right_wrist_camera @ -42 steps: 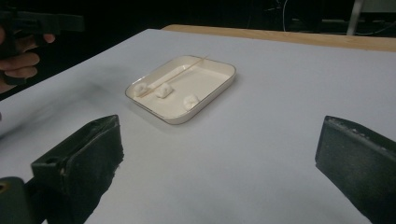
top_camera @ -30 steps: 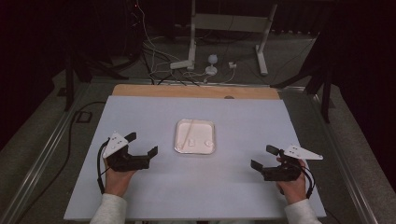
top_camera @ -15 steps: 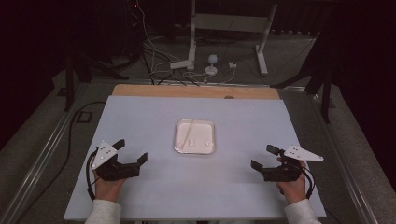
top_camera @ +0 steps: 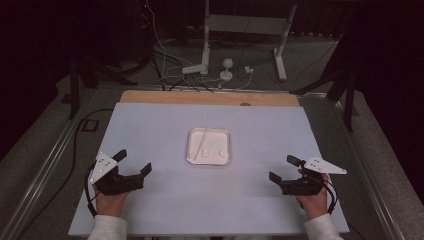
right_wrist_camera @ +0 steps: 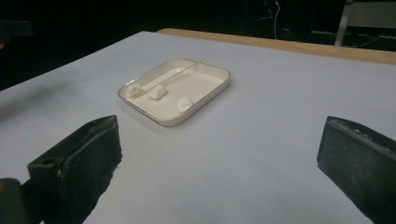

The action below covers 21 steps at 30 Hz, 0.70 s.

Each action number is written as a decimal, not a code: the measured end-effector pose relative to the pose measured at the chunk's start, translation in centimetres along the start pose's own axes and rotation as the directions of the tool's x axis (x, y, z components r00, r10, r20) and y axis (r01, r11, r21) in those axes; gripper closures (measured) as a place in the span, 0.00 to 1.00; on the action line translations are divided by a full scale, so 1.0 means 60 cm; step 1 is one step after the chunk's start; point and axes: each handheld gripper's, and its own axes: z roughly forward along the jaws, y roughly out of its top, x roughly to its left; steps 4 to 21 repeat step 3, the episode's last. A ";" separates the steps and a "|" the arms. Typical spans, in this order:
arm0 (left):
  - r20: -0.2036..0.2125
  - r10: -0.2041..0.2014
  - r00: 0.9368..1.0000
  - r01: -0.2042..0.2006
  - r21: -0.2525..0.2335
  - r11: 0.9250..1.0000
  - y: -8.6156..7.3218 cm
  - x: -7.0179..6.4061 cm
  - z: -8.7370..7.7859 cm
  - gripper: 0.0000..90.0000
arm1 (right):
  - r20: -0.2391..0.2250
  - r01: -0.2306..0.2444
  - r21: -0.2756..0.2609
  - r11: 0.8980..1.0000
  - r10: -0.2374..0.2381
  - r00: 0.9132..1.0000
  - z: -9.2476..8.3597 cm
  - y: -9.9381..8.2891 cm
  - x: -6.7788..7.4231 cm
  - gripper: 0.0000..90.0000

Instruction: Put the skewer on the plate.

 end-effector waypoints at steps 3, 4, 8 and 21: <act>-0.001 -0.003 1.000 0.003 0.000 1.000 0.001 0.000 0.001 0.01 | 0.004 0.007 0.002 1.000 -0.007 1.000 -0.001 0.000 0.000 0.00; -0.001 -0.003 1.000 0.003 0.000 1.000 0.001 0.000 0.001 0.01 | 0.004 0.007 0.002 1.000 -0.007 1.000 -0.001 0.000 0.000 0.00; -0.001 -0.003 1.000 0.003 0.000 1.000 0.001 0.000 0.001 0.01 | 0.004 0.007 0.002 1.000 -0.007 1.000 -0.001 0.000 0.000 0.00; -0.001 -0.003 1.000 0.003 0.000 1.000 0.001 0.000 0.001 0.01 | 0.004 0.007 0.002 1.000 -0.007 1.000 -0.001 0.000 0.000 0.00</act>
